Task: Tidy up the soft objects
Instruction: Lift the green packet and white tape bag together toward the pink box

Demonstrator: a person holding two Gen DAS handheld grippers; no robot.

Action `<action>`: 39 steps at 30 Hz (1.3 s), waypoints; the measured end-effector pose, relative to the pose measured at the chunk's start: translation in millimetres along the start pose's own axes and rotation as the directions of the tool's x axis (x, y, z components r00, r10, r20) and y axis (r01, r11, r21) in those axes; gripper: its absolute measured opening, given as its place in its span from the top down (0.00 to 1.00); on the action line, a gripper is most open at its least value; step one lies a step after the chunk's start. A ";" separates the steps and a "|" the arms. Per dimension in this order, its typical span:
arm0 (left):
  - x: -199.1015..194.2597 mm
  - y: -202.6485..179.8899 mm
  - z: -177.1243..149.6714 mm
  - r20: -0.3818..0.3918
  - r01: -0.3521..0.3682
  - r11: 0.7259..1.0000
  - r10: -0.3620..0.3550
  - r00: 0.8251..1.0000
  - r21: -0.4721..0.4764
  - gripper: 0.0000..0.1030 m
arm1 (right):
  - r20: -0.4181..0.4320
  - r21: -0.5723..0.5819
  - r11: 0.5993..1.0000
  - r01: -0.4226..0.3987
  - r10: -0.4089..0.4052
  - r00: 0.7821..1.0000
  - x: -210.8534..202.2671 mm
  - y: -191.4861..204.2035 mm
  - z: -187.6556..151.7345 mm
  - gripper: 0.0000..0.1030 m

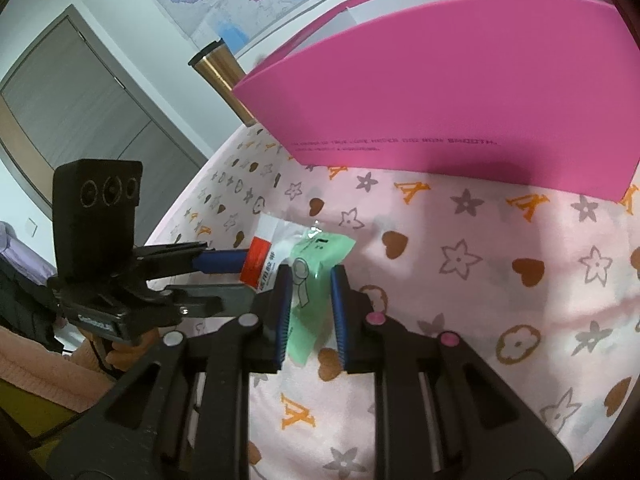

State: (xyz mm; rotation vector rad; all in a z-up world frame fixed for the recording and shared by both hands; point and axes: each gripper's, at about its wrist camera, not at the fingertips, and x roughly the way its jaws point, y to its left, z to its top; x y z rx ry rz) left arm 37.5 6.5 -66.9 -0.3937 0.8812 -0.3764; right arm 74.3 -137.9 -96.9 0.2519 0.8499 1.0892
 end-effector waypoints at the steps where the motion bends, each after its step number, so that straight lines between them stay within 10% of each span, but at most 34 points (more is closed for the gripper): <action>1: -0.2 0.5 0.0 -0.001 0.023 1.000 -0.023 1.000 -0.007 0.49 | 0.003 -0.002 1.000 0.000 0.000 1.000 -1.0 0.1 -0.4 0.79; 12: 3.2 0.7 1.7 -0.027 -0.001 1.000 0.001 1.000 -0.003 0.67 | -0.023 0.021 1.000 -0.014 0.015 1.000 0.6 -4.6 -1.9 0.79; 39: -5.2 -28.5 8.0 -0.005 -0.036 0.998 0.036 0.999 0.046 0.68 | 0.031 0.000 1.000 0.024 -0.024 0.999 -20.6 8.1 -4.1 0.79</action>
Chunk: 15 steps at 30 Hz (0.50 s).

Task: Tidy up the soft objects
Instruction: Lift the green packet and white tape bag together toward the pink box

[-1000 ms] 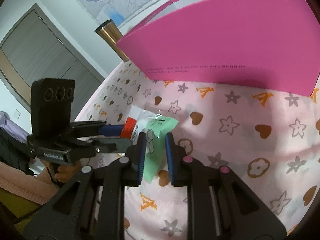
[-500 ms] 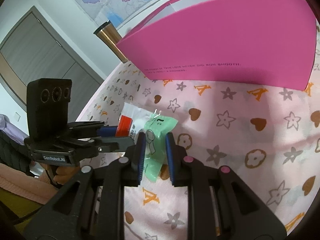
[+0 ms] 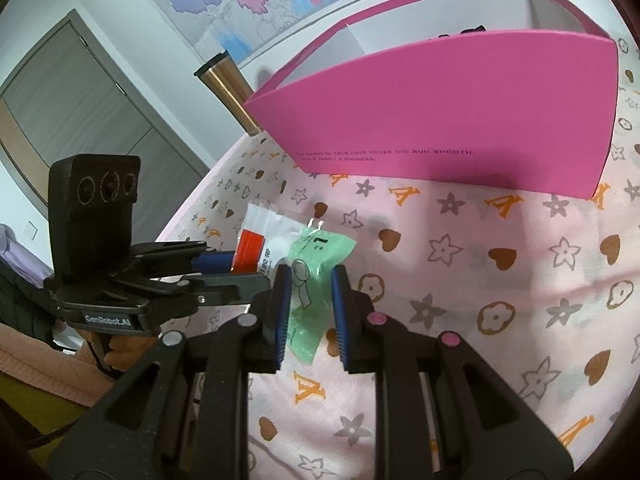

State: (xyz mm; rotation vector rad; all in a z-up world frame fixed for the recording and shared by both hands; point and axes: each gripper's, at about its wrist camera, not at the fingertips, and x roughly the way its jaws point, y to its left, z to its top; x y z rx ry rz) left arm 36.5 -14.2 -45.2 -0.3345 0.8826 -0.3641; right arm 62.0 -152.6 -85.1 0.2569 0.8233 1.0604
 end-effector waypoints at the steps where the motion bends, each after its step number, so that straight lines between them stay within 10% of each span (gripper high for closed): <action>1: -0.1 -0.6 0.6 0.002 0.001 1.000 -0.001 1.000 0.001 0.68 | 0.002 -0.002 1.000 0.000 0.000 1.000 -1.0 0.5 0.1 0.79; 15: -8.4 -6.7 2.6 0.031 0.006 1.000 -0.007 1.000 0.020 0.68 | 0.025 -0.022 1.000 0.005 -0.004 1.000 -10.8 4.1 3.3 0.79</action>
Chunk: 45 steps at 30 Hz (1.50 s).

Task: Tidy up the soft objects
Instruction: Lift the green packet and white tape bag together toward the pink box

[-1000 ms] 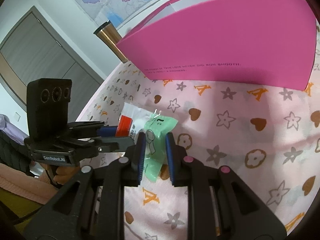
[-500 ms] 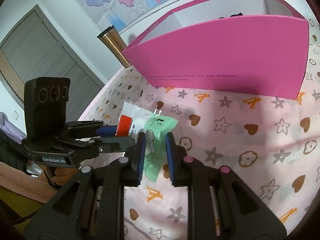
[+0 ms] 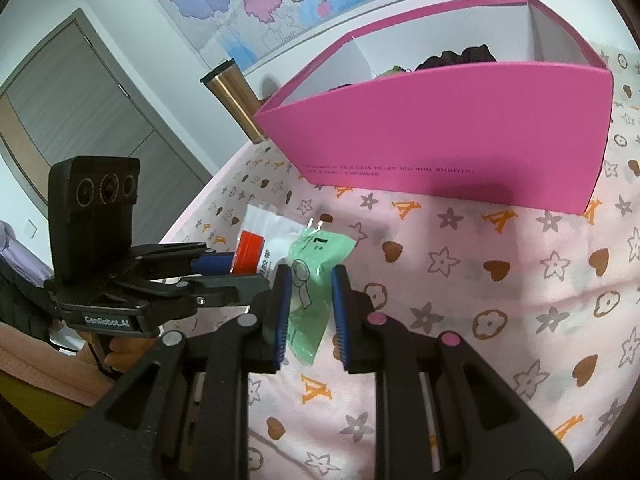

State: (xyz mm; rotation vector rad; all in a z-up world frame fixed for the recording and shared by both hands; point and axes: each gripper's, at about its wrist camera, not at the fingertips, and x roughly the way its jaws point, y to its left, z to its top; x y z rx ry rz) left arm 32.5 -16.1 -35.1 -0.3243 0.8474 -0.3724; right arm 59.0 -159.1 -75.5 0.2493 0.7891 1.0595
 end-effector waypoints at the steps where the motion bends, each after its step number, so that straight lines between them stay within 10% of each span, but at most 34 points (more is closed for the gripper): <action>1: -0.7 -0.7 0.1 0.003 0.000 1.000 0.000 1.000 0.002 0.68 | 0.002 -0.001 1.000 0.000 0.000 1.000 -0.8 0.1 0.3 0.79; 45: -14.4 -14.0 5.7 0.055 0.010 0.999 -0.011 0.998 0.036 0.68 | 0.045 -0.040 0.999 0.000 0.002 0.999 -22.1 1.1 10.9 0.78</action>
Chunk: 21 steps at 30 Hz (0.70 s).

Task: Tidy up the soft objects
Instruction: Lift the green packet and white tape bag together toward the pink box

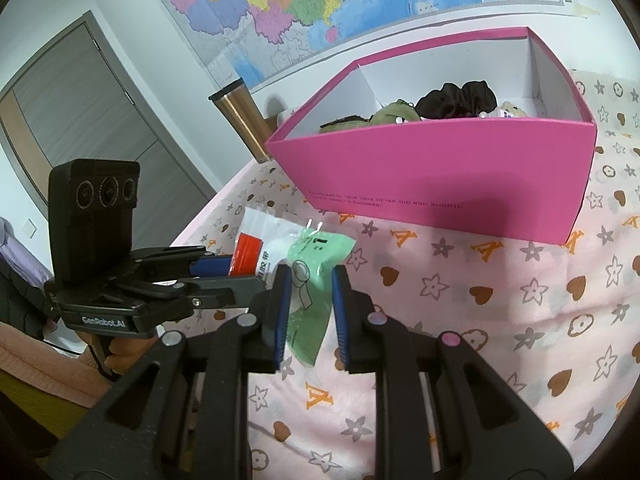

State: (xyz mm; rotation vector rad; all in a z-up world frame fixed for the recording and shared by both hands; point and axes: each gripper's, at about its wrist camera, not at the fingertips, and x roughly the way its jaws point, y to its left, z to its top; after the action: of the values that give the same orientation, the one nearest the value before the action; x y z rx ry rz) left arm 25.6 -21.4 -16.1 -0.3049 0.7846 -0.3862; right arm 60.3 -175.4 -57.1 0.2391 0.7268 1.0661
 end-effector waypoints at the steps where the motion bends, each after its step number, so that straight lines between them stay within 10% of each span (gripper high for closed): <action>1: 0.0 0.0 -0.2 0.000 -0.002 1.000 0.002 1.000 0.001 0.68 | 0.000 -0.001 1.000 0.000 0.000 1.000 0.0 0.2 0.4 0.78; 21: -3.7 -2.9 4.3 0.020 -0.004 1.000 0.003 1.000 0.015 0.68 | 0.020 -0.018 1.000 0.003 -0.002 1.000 0.2 2.0 3.4 0.78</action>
State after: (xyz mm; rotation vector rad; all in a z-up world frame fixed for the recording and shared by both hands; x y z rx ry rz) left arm 25.7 -21.8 -9.9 -0.2933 0.7624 -0.3850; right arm 61.1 -173.8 -53.6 0.2329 0.6992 1.0661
